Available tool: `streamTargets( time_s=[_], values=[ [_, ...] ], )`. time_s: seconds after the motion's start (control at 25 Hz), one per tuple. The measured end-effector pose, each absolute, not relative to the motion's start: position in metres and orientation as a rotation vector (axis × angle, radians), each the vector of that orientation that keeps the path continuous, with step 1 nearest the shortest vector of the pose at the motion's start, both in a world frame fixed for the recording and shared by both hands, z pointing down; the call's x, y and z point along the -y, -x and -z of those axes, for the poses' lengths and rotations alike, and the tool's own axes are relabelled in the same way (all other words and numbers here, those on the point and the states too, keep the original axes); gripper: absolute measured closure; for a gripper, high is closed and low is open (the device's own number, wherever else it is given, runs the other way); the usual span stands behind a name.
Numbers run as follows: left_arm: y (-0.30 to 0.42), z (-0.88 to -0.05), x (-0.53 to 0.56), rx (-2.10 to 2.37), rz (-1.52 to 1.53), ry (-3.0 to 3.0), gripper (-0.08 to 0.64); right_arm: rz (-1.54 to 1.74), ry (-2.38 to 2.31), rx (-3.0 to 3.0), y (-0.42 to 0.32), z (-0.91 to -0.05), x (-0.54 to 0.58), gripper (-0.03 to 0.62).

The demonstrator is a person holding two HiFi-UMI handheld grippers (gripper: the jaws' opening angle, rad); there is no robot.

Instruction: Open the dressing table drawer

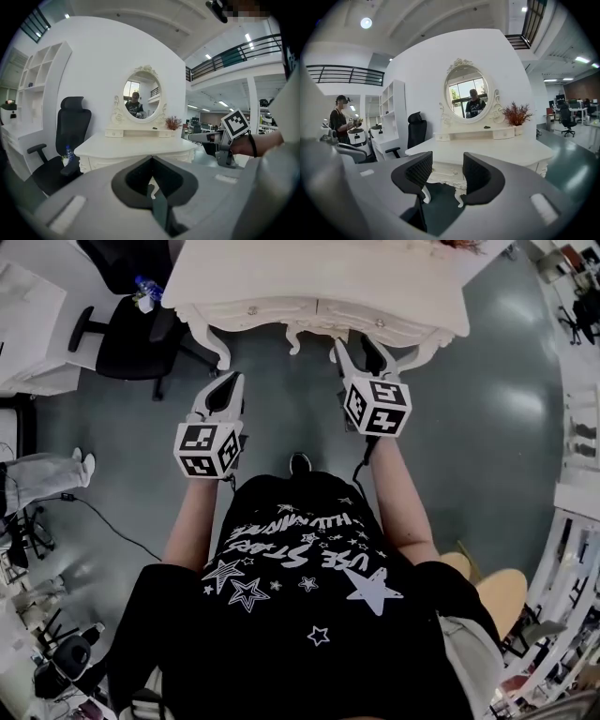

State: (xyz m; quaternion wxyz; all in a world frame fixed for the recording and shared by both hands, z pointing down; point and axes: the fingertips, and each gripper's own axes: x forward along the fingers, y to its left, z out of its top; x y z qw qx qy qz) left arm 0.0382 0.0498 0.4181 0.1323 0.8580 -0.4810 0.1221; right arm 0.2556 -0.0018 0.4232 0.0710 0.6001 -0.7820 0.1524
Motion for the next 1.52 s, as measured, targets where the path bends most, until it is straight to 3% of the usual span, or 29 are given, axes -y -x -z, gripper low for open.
streamTargets(
  time_s=[0.84, 1.52],
  values=[
    [0.008, -0.434, 0.103, 1.463, -0.316, -2.416, 0.56, -0.491, -1.735, 2.347, -0.218, -0.438, 0.143, 0.368],
    [0.094, -0.432, 0.283, 1.417, -0.344, -2.389, 0.56, -0.527, -1.656, 2.327, -0.101, -0.441, 0.334, 0.371]
  ],
)
